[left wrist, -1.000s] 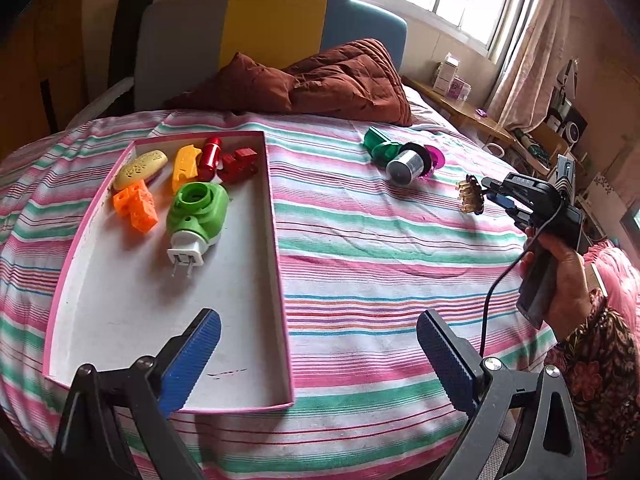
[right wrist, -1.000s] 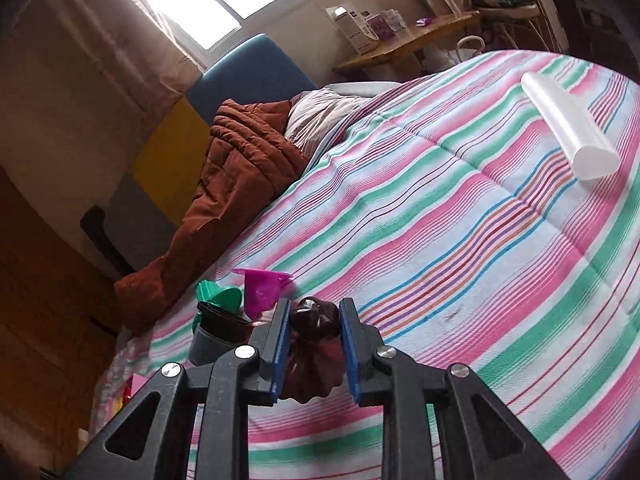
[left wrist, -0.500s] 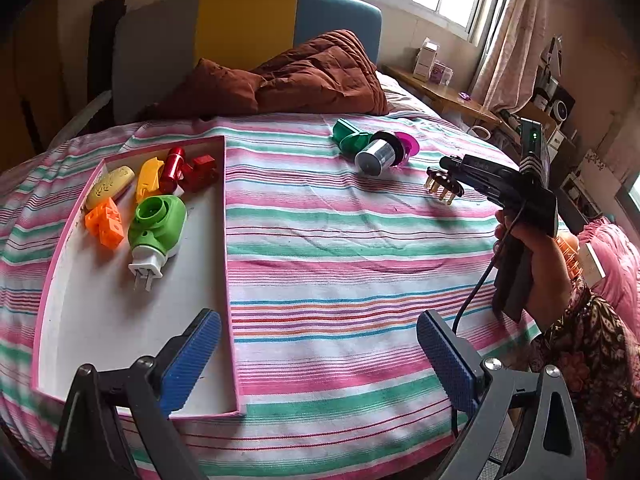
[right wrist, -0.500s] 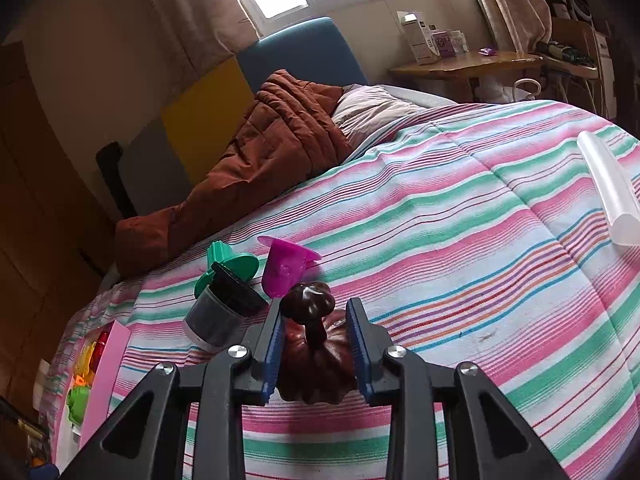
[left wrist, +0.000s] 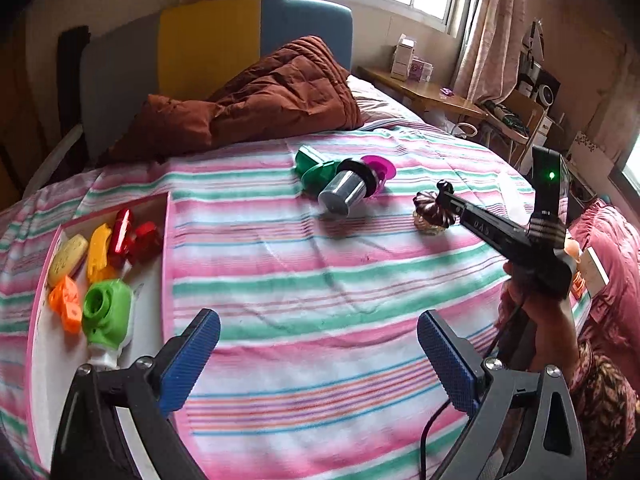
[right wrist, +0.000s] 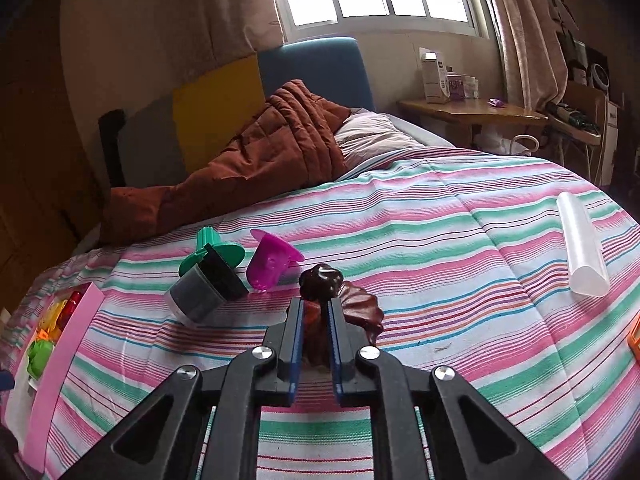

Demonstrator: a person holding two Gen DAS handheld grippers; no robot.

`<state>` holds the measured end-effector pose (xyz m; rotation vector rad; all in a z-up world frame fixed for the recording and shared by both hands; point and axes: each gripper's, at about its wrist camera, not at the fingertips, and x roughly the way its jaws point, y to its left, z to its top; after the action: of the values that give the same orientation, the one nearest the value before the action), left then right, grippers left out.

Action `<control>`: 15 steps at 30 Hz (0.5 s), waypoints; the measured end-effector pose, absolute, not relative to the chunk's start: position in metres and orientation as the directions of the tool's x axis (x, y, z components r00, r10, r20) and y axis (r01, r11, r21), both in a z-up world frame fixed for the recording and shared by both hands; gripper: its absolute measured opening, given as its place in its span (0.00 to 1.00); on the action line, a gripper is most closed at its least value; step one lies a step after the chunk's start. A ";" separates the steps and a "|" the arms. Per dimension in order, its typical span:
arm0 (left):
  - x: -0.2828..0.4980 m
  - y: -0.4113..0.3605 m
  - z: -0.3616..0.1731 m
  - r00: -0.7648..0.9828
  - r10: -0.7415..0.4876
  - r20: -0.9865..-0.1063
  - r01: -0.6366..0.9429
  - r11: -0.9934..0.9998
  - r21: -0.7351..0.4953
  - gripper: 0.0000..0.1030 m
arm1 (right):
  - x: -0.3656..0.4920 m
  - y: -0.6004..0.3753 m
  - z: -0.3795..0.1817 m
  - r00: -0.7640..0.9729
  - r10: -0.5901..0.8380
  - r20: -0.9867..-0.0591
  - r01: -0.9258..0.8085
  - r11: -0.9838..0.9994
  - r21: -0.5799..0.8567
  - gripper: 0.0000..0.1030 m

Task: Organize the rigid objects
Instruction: 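Lift the brown piece with the right tool while the left tool grasps the clear black-lidded cup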

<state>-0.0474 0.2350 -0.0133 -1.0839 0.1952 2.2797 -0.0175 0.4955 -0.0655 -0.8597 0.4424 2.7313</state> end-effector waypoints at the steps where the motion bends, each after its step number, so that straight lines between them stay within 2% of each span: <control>1: -0.055 0.244 -0.013 -0.489 0.449 -0.748 -0.581 -0.807 -0.105 0.97 | -0.019 0.495 -0.067 -0.795 0.127 -0.594 -0.309 -0.926 0.215 0.10; 2: -0.061 0.252 -0.013 -0.498 0.434 -0.751 -0.580 -0.810 -0.084 0.97 | -0.021 0.496 -0.068 -0.794 0.111 -0.598 -0.299 -0.928 0.224 0.10; 4: -0.073 0.267 -0.013 -0.503 0.433 -0.748 -0.593 -0.803 -0.066 0.97 | -0.022 0.498 -0.068 -0.797 0.089 -0.597 -0.284 -0.928 0.242 0.22; 6: -0.083 0.277 -0.015 -0.512 0.419 -0.750 -0.589 -0.807 -0.049 0.97 | -0.023 0.499 -0.065 -0.801 0.096 -0.591 -0.291 -0.925 0.245 0.26; 12: -0.108 0.297 -0.028 -0.503 0.400 -0.766 -0.581 -0.813 -0.043 0.97 | -0.042 0.511 -0.067 -0.794 0.090 -0.601 -0.305 -0.915 0.265 0.26; 13: -0.111 0.301 -0.030 -0.505 0.396 -0.767 -0.578 -0.815 -0.040 0.97 | -0.043 0.512 -0.068 -0.797 0.084 -0.599 -0.299 -0.915 0.269 0.21; 15: -0.119 0.309 -0.034 -0.505 0.404 -0.763 -0.591 -0.806 -0.035 0.97 | -0.044 0.512 -0.069 -0.799 0.085 -0.595 -0.296 -0.917 0.267 0.21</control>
<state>-0.1188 0.3089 -0.0342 -1.0807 0.3087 2.2943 -0.0435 0.5115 -0.0692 -0.8858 0.5191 2.7521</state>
